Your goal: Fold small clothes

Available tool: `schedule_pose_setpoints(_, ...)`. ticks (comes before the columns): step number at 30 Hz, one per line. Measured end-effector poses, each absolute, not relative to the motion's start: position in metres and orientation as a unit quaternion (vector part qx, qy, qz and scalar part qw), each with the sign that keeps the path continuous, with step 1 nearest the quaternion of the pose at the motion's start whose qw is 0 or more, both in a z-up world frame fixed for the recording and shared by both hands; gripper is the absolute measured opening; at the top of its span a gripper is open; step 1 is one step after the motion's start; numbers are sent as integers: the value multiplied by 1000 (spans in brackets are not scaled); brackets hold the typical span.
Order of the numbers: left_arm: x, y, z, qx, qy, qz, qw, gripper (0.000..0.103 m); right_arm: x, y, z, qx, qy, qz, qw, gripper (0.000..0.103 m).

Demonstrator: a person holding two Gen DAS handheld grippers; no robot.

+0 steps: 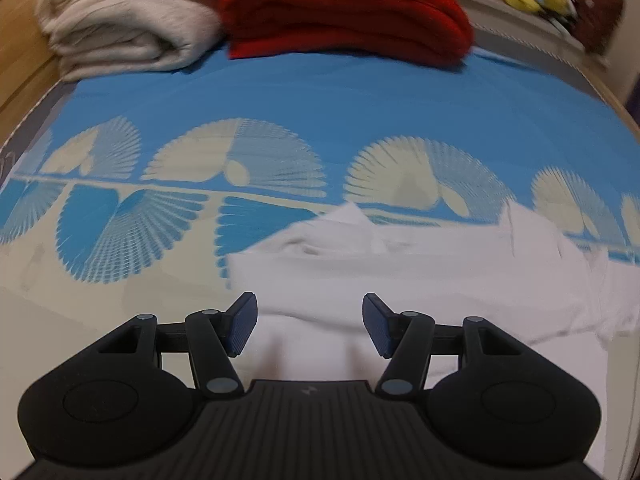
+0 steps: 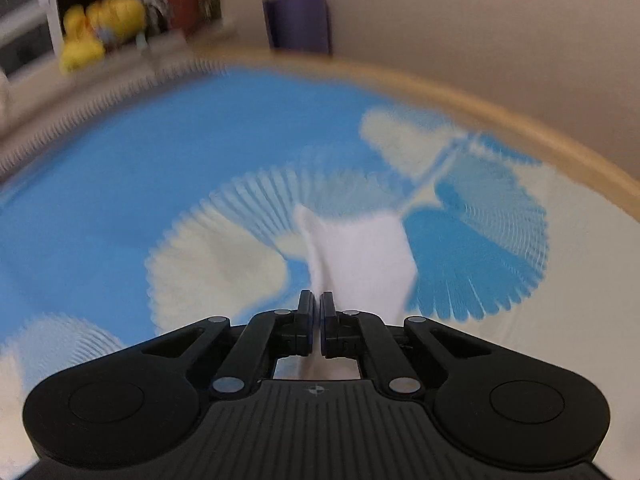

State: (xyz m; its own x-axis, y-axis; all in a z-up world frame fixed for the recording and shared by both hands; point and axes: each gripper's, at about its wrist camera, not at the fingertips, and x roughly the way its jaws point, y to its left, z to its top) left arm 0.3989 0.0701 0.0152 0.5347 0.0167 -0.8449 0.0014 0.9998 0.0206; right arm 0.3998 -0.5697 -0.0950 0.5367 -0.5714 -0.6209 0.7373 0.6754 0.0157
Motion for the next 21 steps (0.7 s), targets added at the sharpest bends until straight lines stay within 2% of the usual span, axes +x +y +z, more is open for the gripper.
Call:
schedule_pose_setpoints(5,403,108,25,-39,477,40,877,64,384,-427,-27,87,191,-158,965,2)
schedule_pose_setpoints(9,403,138,32,-85,475,61,874,64,348,-299,-5,98,167,122,973,3)
schedule_pose_setpoints(11,401,149,35,-107,474,66,871,65,342,-249,-23,117,225,232,939,8)
schedule_pose_setpoints(13,400,157,36,-123,474,67,869,67,346,-202,-62,114,350,308,877,22)
schedule_pose_setpoints(16,398,165,36,-141,476,66,866,67,341,-169,-119,55,496,282,819,22)
schedule_pose_setpoints(18,398,169,34,-153,479,64,862,67,335,-173,-123,34,516,222,827,24)
schedule_pose_setpoints(21,397,178,32,-171,479,62,859,67,329,-200,-97,69,520,176,833,26)
